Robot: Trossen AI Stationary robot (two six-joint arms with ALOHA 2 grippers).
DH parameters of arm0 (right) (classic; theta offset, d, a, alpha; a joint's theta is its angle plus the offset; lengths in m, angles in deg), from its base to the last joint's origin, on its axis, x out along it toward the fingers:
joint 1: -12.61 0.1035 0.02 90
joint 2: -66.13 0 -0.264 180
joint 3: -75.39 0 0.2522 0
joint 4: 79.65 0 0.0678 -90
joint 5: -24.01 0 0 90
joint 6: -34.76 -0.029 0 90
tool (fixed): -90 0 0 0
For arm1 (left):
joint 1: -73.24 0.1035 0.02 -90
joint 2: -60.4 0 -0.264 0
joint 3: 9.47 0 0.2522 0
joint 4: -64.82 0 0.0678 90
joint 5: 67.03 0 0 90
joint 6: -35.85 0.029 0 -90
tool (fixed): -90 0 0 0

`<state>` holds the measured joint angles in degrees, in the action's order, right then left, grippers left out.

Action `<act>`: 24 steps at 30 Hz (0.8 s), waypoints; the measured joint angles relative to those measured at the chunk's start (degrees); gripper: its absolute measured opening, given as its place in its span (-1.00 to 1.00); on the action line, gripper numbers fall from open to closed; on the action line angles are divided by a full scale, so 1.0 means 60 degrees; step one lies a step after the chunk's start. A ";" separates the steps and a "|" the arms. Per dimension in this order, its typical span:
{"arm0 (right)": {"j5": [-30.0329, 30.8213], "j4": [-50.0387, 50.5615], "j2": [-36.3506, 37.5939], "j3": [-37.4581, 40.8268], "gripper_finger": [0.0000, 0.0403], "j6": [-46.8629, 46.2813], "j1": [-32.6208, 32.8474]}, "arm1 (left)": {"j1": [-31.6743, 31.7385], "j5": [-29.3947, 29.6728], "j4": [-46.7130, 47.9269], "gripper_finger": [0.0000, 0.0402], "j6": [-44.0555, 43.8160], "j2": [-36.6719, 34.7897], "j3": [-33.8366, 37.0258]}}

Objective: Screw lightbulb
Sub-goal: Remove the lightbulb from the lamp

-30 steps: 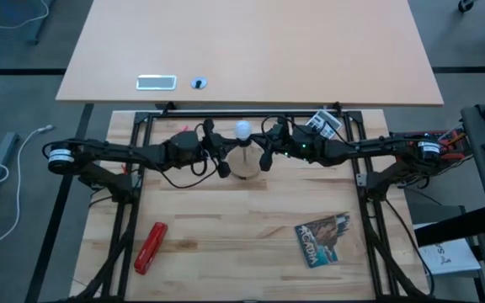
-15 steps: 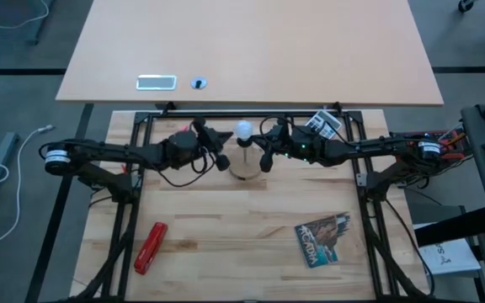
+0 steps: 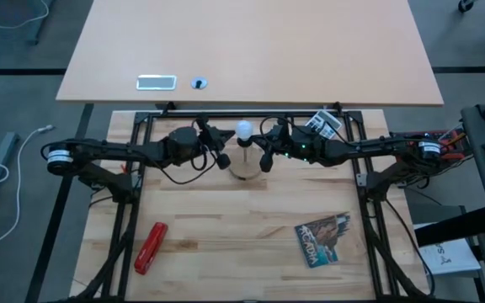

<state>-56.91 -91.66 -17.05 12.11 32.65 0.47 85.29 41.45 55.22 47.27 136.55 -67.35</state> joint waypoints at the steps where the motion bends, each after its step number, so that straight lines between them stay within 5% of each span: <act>1: 0.0000 -0.0002 0.0000 0.0000 -1.00 -0.0003 0.0000 | 0.0000 -0.0007 -0.0108 -1.00 -0.0007 0.0007 0.0000; 8: 0.0052 0.0014 0.0004 0.0000 -1.00 -0.0008 0.0003 | 0.0029 -0.1031 -0.0146 -1.00 0.0008 0.0068 0.0000; 24: 0.0053 -0.0035 0.0007 0.0004 -1.00 -0.0072 -0.0001 | 0.0005 -0.1268 -0.0224 -1.00 -0.0303 0.0068 0.0000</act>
<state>-56.60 -91.87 -17.01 12.13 32.22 0.47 85.32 33.85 53.88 45.45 136.95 -67.35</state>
